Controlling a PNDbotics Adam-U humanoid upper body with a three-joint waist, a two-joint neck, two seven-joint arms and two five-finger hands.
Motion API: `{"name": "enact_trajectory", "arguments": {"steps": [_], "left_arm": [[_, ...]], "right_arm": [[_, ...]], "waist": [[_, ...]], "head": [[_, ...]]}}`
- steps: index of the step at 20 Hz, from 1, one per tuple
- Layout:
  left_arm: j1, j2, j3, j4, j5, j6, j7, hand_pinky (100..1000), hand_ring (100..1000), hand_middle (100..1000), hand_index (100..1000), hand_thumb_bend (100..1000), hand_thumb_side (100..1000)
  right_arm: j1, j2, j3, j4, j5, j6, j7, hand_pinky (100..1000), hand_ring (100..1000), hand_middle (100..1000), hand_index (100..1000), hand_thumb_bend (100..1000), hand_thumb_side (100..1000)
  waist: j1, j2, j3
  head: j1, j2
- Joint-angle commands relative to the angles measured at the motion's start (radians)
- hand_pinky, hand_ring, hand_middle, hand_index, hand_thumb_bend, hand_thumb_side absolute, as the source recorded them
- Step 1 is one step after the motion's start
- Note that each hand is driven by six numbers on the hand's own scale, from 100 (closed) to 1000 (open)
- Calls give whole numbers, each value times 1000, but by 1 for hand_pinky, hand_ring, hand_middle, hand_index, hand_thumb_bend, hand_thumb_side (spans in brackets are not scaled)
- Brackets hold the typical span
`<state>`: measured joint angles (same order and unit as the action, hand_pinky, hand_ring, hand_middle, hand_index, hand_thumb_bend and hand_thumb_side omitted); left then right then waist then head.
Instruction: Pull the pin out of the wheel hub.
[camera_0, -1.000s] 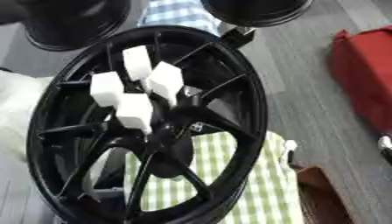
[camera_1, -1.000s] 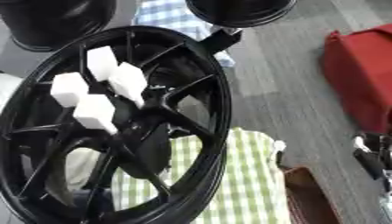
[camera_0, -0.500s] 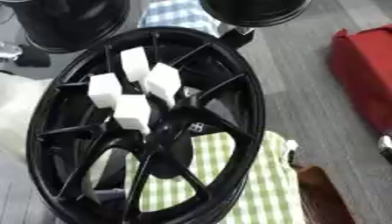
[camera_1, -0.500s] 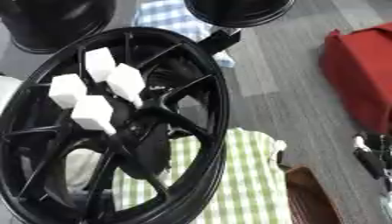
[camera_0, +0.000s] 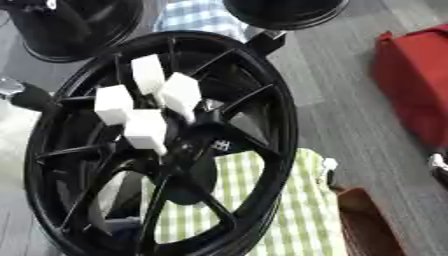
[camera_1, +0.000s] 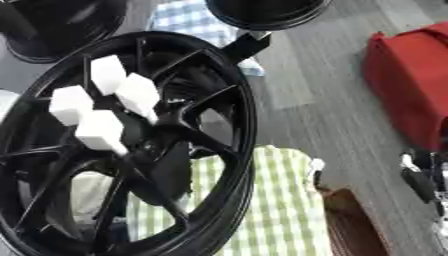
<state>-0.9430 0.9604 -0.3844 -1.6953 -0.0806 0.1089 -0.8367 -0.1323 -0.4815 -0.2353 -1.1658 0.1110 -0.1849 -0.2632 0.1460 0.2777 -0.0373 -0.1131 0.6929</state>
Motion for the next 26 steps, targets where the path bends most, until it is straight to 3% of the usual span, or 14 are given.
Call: {"name": "enact_trajectory", "arguments": {"steps": [1,6,15,26], "left_arm": [[-1,43,-6,8,-33,44,-9,835,791,713,843,847,501],[10,30,-26,22,-37,78,9,832,790,725,864,848,486],[15,16,-91,0,12,185,224,807,766,718,864,838,440],[6,-11,-140,-6,-12,206,258,822,787,761,869,821,446]], "right_arm": [[-11,-36,-1,-24,5,-2,3,640,637,541,690,100,518],[-16,-34,1,-25,5,-2,5,640,637,541,689,100,518],[-24,-32,4,-28,7,-2,7,639,637,540,689,100,519],[-26,-28,4,-34,10,-1,4,639,637,540,689,100,518]], "waist": [[-7,-14,-3],[-8,-10,-10],[-8,-3,-20],[-10,1,-24]], "head": [[-3,-9],[-5,-12],[1,-19],[15,-22]]}}
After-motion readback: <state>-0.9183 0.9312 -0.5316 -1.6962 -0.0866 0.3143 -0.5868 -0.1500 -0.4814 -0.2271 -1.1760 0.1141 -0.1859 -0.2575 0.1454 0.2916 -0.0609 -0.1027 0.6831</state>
